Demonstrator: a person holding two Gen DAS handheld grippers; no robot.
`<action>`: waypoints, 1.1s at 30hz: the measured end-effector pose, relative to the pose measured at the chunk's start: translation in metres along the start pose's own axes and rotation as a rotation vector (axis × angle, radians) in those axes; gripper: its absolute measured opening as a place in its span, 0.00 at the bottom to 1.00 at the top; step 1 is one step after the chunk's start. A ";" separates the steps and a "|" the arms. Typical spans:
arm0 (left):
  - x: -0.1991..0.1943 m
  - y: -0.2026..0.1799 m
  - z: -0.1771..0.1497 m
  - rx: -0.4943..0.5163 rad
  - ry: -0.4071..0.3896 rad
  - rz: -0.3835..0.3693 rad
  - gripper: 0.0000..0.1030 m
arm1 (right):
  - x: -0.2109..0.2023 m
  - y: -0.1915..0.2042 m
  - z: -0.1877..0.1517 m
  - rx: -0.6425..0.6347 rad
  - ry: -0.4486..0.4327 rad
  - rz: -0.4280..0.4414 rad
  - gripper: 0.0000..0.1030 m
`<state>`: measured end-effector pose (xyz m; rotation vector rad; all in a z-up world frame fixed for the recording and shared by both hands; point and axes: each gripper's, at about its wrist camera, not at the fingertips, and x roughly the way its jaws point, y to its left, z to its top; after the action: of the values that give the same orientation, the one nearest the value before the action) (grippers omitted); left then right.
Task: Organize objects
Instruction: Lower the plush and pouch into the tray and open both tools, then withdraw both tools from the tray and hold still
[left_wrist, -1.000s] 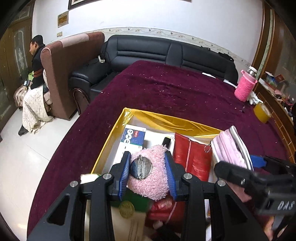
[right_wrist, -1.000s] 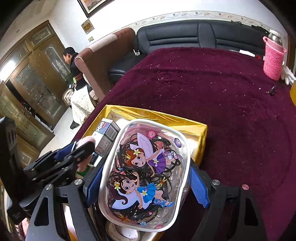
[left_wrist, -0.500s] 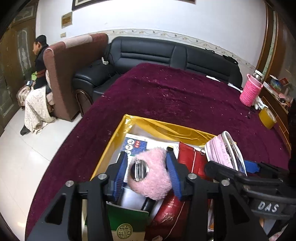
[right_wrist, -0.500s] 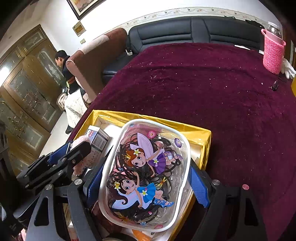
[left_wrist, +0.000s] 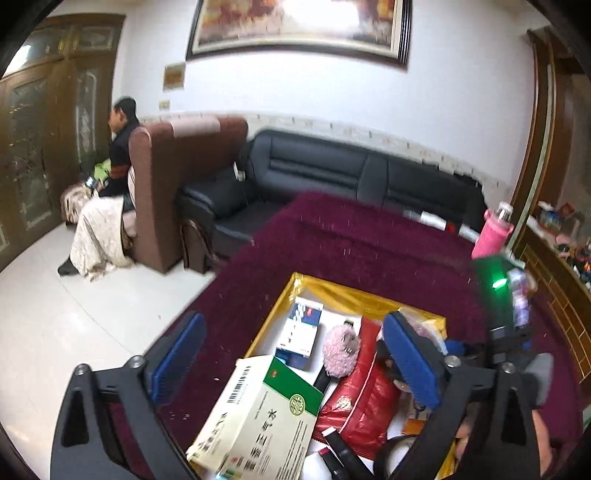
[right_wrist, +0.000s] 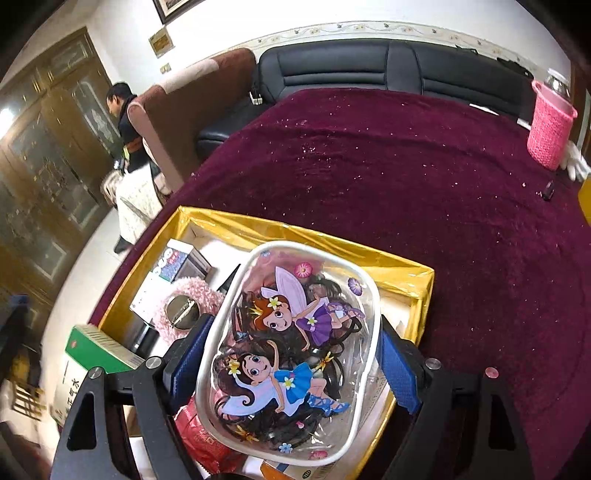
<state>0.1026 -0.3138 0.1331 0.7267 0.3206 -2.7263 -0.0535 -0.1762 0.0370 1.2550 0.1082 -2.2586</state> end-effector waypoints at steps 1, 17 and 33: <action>-0.007 0.001 0.001 -0.001 -0.021 0.003 0.98 | -0.001 0.003 -0.001 -0.011 -0.003 -0.012 0.86; -0.079 -0.026 -0.010 0.047 -0.149 0.045 1.00 | -0.115 0.029 -0.046 -0.118 -0.263 -0.052 0.93; -0.118 -0.033 -0.032 -0.001 -0.164 0.186 1.00 | -0.145 0.034 -0.114 -0.156 -0.305 -0.057 0.96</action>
<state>0.2029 -0.2465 0.1709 0.5007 0.2057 -2.5878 0.1101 -0.1068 0.0963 0.8268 0.2037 -2.4104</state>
